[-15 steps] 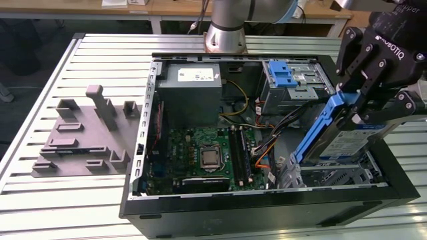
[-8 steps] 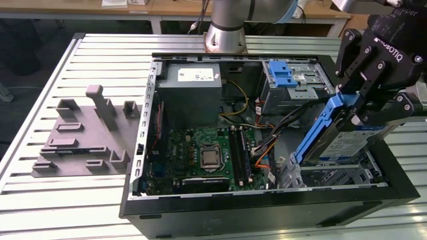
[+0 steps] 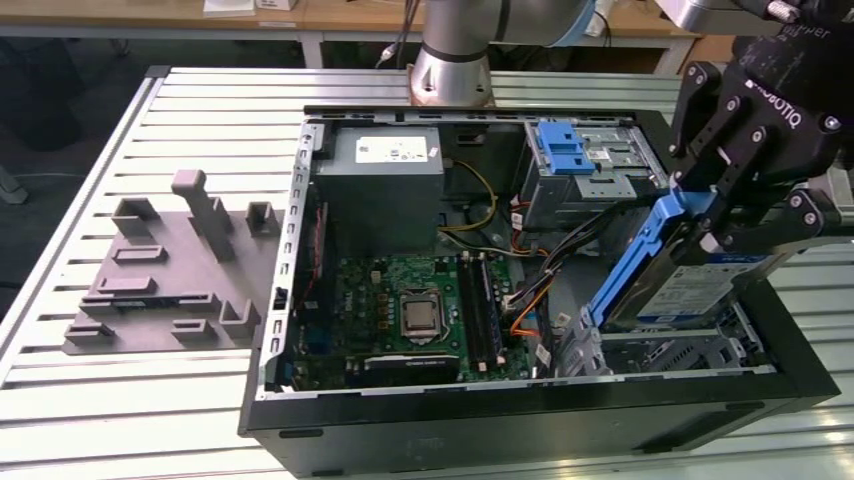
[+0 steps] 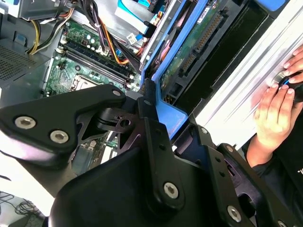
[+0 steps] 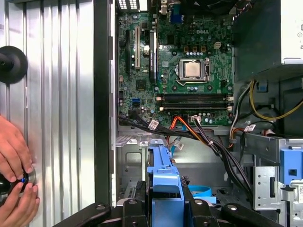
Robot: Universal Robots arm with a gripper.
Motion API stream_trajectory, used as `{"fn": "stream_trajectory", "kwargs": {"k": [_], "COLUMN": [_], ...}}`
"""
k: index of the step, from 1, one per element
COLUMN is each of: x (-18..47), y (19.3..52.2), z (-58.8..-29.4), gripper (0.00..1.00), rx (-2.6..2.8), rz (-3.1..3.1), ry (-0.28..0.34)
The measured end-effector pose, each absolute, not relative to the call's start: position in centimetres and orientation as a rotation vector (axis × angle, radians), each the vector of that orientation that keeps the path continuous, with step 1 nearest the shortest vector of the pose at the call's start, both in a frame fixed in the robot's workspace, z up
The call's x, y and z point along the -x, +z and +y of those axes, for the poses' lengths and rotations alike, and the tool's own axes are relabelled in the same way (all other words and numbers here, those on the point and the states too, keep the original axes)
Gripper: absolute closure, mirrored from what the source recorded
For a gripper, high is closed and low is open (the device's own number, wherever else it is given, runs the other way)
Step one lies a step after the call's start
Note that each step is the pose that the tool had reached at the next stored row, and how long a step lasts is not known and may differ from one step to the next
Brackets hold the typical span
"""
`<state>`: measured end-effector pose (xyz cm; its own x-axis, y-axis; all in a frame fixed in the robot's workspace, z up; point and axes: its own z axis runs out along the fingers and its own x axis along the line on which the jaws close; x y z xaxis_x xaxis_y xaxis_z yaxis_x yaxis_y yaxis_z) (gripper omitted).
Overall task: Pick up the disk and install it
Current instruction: 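Insert the disk into the insertion slot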
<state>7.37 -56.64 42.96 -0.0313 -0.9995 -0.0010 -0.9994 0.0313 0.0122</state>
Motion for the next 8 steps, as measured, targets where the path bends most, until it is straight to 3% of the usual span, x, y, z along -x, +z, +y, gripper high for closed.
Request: {"fn": "stream_trajectory", "kwargs": {"k": [8], "x": [-7.37], "y": [42.6], "z": [-56.64], "gripper": [0.64], "rx": [-2.181], "rz": [-2.25], "ry": [-0.015]}}
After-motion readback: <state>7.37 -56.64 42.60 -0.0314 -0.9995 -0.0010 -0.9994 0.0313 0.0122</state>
